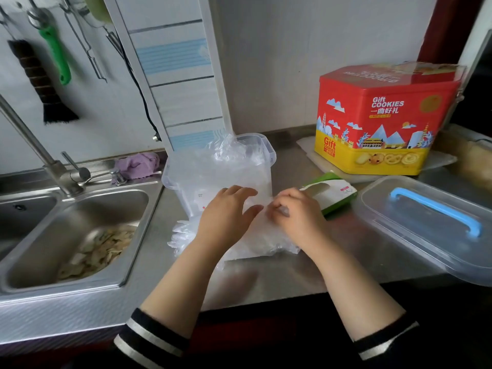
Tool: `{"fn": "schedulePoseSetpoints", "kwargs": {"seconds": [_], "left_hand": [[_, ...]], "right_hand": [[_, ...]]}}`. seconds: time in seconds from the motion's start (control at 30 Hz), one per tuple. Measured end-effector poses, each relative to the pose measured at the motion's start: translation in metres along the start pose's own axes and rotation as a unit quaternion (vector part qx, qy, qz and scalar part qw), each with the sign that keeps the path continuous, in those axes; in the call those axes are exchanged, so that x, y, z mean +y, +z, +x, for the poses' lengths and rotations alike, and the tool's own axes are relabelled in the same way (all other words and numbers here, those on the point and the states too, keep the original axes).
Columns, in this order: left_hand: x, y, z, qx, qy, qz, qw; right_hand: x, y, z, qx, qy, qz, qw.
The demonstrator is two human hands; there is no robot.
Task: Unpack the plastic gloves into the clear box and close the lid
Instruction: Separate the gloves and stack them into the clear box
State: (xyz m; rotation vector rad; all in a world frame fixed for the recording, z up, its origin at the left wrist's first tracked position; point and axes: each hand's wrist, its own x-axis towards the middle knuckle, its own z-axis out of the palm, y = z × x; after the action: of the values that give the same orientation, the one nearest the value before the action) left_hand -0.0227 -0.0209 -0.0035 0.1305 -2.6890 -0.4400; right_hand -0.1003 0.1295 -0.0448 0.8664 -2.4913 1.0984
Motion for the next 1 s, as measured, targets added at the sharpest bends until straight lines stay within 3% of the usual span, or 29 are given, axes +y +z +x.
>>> {"fn": "schedulePoseSetpoints", "kwargs": {"seconds": [0.27, 0.37, 0.47, 0.57, 0.83, 1.0], "left_hand": [[-0.001, -0.011, -0.004, -0.004, -0.113, 0.046, 0.993], [-0.001, -0.021, 0.007, -0.019, -0.127, -0.113, 0.985], [0.003, -0.033, 0.013, -0.037, -0.119, -0.28, 0.952], [0.012, -0.045, 0.019, -0.037, -0.075, -0.348, 0.934], [0.004, -0.089, 0.08, 0.056, 0.002, -0.181, 0.982], [-0.019, -0.097, 0.13, 0.01, 0.017, -0.102, 0.995]], "right_hand": [[0.001, -0.002, -0.009, 0.232, -0.119, 0.021, 0.965], [-0.002, -0.005, -0.011, 0.275, -0.137, 0.022, 0.951], [-0.001, -0.007, -0.011, 0.296, -0.134, 0.024, 0.945], [0.0, -0.008, -0.011, 0.307, -0.119, 0.032, 0.944], [0.002, -0.005, -0.01, 0.287, -0.061, 0.082, 0.953], [0.005, -0.001, -0.009, 0.279, -0.055, 0.087, 0.955]]}}
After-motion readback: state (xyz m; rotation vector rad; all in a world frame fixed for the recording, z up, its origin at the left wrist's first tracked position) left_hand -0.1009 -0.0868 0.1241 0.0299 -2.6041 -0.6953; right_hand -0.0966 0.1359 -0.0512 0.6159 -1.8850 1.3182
